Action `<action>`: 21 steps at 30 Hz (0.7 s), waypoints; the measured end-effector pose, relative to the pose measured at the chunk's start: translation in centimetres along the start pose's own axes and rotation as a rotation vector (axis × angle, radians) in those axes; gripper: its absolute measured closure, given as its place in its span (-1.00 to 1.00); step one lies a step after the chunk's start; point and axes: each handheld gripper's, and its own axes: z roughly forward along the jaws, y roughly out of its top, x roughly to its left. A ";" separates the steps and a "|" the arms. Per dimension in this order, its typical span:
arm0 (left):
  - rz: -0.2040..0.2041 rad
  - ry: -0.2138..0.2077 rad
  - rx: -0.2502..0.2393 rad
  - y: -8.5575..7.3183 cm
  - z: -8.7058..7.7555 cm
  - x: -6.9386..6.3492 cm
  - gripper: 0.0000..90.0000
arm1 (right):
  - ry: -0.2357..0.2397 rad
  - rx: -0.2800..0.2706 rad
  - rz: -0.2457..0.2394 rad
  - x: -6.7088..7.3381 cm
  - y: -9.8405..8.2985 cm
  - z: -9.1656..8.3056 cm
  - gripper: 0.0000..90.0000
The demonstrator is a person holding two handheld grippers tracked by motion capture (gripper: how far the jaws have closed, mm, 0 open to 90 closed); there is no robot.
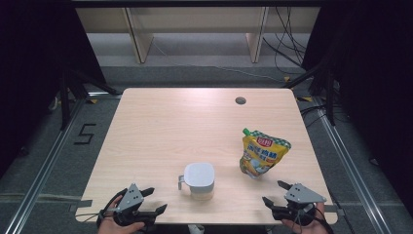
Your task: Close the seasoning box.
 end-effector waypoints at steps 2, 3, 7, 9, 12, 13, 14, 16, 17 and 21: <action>-0.013 -0.005 -0.012 0.0 0.1 -0.1 -0.39 | -0.004 -0.001 -0.006 0.0 0.0 0.0 -0.43; 0.018 0.000 0.007 0.1 -0.1 0.2 -0.39 | -0.006 -0.001 -0.010 -0.1 0.0 0.0 -0.43; 0.035 0.010 0.023 0.0 -0.1 0.5 -0.39 | -0.005 0.008 0.013 0.1 -0.1 0.0 -0.43; -0.010 0.005 0.004 -0.1 0.1 0.3 -0.39 | -0.007 0.009 0.021 0.1 0.0 0.0 -0.43; 0.016 0.001 0.018 0.0 0.1 0.4 -0.39 | -0.007 0.005 -0.003 -0.1 -0.1 0.0 -0.43; 0.017 0.010 0.026 -0.1 0.2 0.3 -0.39 | -0.006 0.004 -0.011 -0.1 -0.1 0.0 -0.43; 0.018 0.003 0.012 0.0 0.3 0.2 -0.39 | -0.007 0.004 -0.011 -0.1 -0.1 0.1 -0.43; 0.031 0.002 0.025 0.0 0.3 0.3 -0.39 | -0.005 0.004 -0.010 -0.2 -0.1 0.1 -0.43; 0.036 0.005 0.026 0.0 0.3 0.4 -0.39 | -0.005 0.005 -0.011 -0.2 -0.1 0.1 -0.43; 0.007 0.022 0.037 -0.2 0.5 0.5 -0.39 | -0.003 0.014 0.002 -0.2 -0.1 0.0 -0.43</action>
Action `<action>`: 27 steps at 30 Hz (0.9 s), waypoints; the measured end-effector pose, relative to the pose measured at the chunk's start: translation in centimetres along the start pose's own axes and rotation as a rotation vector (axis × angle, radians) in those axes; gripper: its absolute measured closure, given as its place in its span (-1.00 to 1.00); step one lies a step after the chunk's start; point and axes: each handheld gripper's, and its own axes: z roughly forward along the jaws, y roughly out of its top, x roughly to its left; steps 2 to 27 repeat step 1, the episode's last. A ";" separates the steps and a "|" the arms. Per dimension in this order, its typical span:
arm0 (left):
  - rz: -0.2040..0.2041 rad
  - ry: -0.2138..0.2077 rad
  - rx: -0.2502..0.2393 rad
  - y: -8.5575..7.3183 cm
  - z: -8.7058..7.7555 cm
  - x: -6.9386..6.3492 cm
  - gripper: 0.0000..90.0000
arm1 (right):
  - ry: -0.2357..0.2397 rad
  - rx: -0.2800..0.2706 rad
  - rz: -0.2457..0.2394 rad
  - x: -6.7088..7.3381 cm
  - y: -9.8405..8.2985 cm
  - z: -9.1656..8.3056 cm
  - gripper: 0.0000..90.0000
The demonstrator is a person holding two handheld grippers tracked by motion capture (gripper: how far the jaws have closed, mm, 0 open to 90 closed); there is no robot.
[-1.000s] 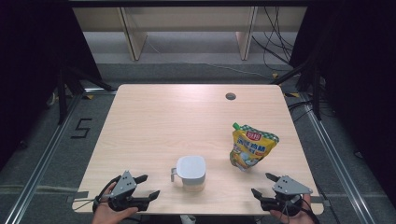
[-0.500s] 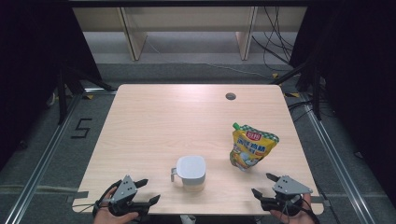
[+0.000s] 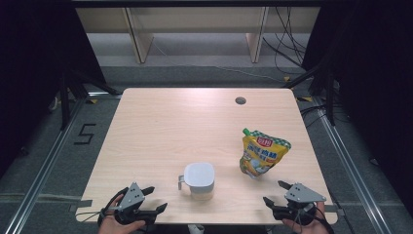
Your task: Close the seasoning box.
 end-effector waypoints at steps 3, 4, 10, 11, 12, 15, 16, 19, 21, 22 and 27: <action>0.023 -0.005 -0.002 0.1 0.0 0.2 -0.39 | -0.005 -0.002 -0.002 0.0 0.0 0.0 -0.43; 0.023 -0.005 -0.002 0.1 0.0 0.2 -0.39 | -0.005 -0.002 -0.002 0.0 0.0 0.0 -0.43; 0.023 -0.005 -0.002 0.1 0.0 0.2 -0.39 | -0.005 -0.002 -0.002 0.0 0.0 0.0 -0.43; 0.023 -0.005 -0.002 0.1 0.0 0.2 -0.39 | -0.005 -0.002 -0.002 0.0 0.0 0.0 -0.43; 0.023 -0.005 -0.002 0.1 0.0 0.2 -0.39 | -0.005 -0.002 -0.002 0.0 0.0 0.0 -0.43; 0.023 -0.005 -0.002 0.1 0.0 0.2 -0.39 | -0.005 -0.002 -0.002 0.0 0.0 0.0 -0.43; 0.023 -0.005 -0.002 0.1 0.0 0.2 -0.39 | -0.005 -0.002 -0.002 0.0 0.0 0.0 -0.43; 0.023 -0.005 -0.002 0.1 0.0 0.2 -0.39 | -0.005 -0.002 -0.002 0.0 0.0 0.0 -0.43; 0.023 -0.005 -0.002 0.1 0.0 0.2 -0.39 | -0.005 -0.002 -0.002 0.0 0.0 0.0 -0.43; 0.023 -0.005 -0.002 0.1 0.0 0.2 -0.39 | -0.005 -0.002 -0.002 0.0 0.0 0.0 -0.43; 0.023 -0.005 -0.002 0.1 0.0 0.2 -0.39 | -0.005 -0.002 -0.002 0.0 0.0 0.0 -0.43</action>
